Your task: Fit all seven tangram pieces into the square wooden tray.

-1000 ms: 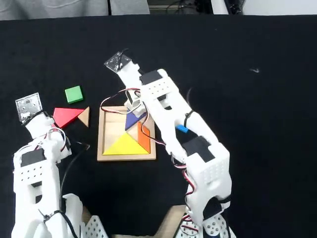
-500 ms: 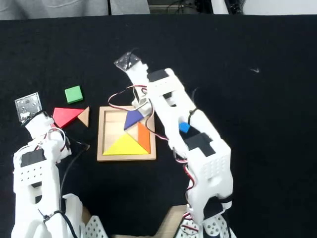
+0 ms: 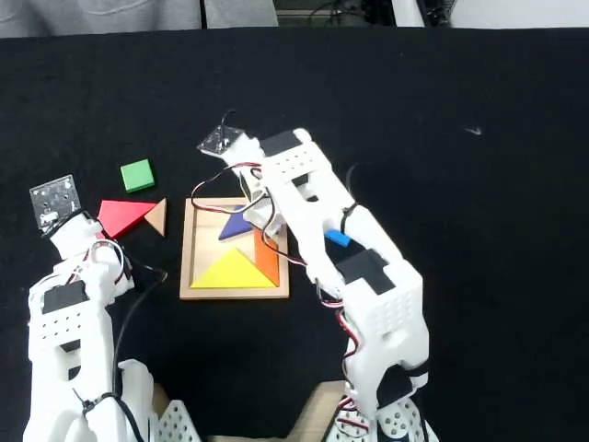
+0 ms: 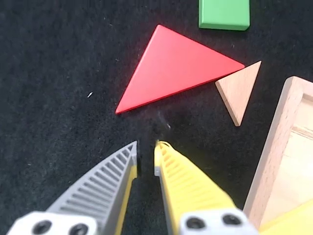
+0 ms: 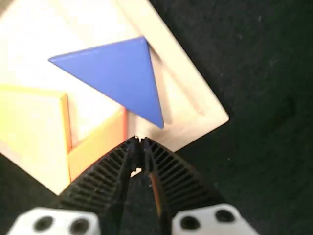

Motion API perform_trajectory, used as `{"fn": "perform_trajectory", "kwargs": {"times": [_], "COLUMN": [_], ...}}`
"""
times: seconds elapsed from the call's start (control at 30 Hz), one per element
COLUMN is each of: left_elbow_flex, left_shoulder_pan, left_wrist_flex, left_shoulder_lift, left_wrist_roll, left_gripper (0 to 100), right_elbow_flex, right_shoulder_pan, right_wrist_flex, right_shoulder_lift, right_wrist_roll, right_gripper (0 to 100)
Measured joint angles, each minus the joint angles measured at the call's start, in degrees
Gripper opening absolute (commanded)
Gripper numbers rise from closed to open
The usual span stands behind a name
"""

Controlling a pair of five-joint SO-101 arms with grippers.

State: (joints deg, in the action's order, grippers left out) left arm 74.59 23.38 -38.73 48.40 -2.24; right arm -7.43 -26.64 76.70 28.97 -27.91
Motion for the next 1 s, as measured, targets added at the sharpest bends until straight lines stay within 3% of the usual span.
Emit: {"fn": "perform_trajectory", "kwargs": {"times": [0.37, 0.57, 0.67, 0.83, 1.0], "left_elbow_flex": [0.0, 0.0, 0.0, 0.0, 0.0], "left_shoulder_pan": [0.0, 0.0, 0.0, 0.0, 0.0], "left_wrist_flex": [0.4, 0.4, 0.4, 0.4, 0.4], "left_shoulder_lift": [0.0, 0.0, 0.0, 0.0, 0.0], "left_wrist_roll": [0.0, 0.0, 0.0, 0.0, 0.0], "left_gripper": [7, 7, 7, 7, 7], "right_elbow_flex": [-5.9, -15.3, -19.4, -22.2, -21.2], "right_shoulder_pan": [-6.4, -7.4, -7.4, -7.4, -7.4], "right_wrist_flex": [-9.1, -6.6, -0.5, 10.2, 11.5], "right_shoulder_lift": [0.6, 6.9, 7.8, 7.8, 7.8], "right_wrist_roll": [4.1, 4.2, 3.9, -7.2, -17.4], "right_gripper": [1.0, 1.6, 9.8, 29.7, 31.2]}}
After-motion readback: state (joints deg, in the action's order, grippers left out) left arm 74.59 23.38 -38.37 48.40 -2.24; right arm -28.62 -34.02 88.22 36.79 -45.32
